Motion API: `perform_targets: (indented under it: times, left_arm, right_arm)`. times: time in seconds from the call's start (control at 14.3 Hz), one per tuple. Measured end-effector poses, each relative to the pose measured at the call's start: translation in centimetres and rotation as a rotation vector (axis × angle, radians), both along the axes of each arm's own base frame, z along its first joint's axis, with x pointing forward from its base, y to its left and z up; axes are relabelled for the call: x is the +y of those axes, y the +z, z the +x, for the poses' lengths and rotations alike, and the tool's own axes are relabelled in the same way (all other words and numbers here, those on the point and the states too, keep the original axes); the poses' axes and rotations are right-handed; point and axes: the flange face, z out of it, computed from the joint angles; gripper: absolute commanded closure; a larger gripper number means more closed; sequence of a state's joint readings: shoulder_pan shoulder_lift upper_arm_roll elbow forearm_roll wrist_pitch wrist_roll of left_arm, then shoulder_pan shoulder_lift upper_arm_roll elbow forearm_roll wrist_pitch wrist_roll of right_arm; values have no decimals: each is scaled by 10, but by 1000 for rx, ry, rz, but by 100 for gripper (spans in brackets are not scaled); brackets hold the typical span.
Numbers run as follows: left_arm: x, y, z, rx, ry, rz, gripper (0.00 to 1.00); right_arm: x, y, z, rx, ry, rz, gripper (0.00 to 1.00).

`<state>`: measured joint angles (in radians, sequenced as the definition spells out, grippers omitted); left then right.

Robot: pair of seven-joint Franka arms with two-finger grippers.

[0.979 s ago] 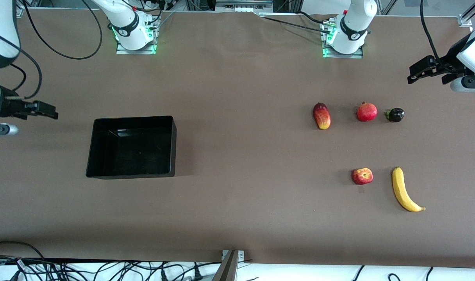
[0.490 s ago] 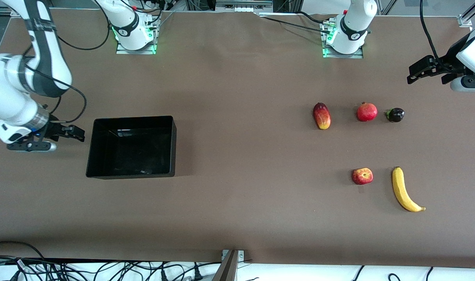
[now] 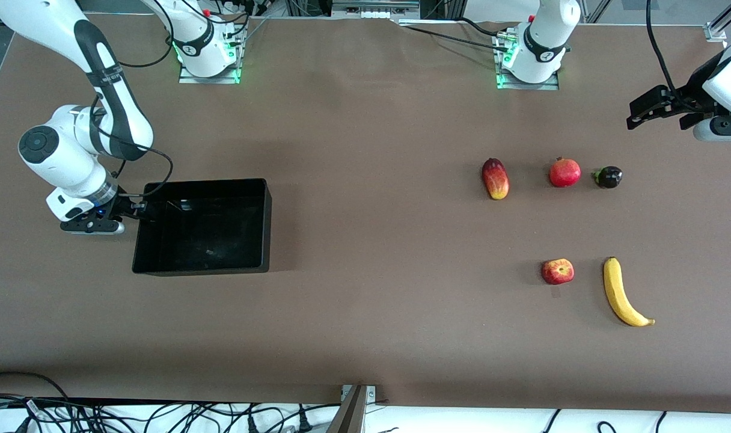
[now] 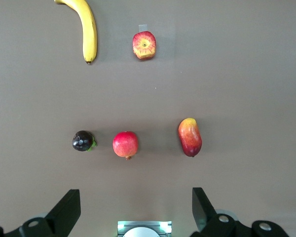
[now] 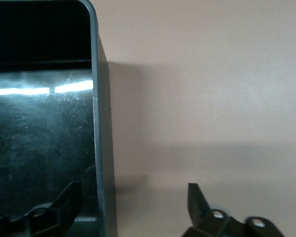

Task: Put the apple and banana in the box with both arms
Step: 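Grip the box rim with the right gripper and drag it toward the fruit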

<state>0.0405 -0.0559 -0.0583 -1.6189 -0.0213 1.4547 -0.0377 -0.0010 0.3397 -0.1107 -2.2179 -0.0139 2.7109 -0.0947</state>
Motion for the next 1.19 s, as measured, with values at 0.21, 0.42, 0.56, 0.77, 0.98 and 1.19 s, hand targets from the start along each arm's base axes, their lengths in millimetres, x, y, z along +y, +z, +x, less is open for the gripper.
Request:
perform_targets:
  times: [0.21, 0.42, 0.56, 0.77, 0.98, 1.19]
  left_arm:
    - [0, 0, 0, 0, 0, 0, 0]
    - [0, 1, 0, -1, 1, 0, 0]
    - [1, 3, 0, -6, 1, 0, 0]
    - [1, 5, 0, -12, 1, 0, 0]
    - [1, 4, 1, -10, 2, 0, 0]
    - [1, 3, 2, -7, 3, -1, 0]
  right_arm:
    - [3, -5, 1, -8, 4, 0, 100]
    - [9, -4, 2, -16, 12, 3, 100]
    - [13, 1, 6, -30, 18, 5, 100]
    - [34, 22, 24, -80, 55, 15, 100]
    - [67, 51, 45, -42, 104, 36, 100]
    - [113, 102, 67, 26, 167, 59, 100]
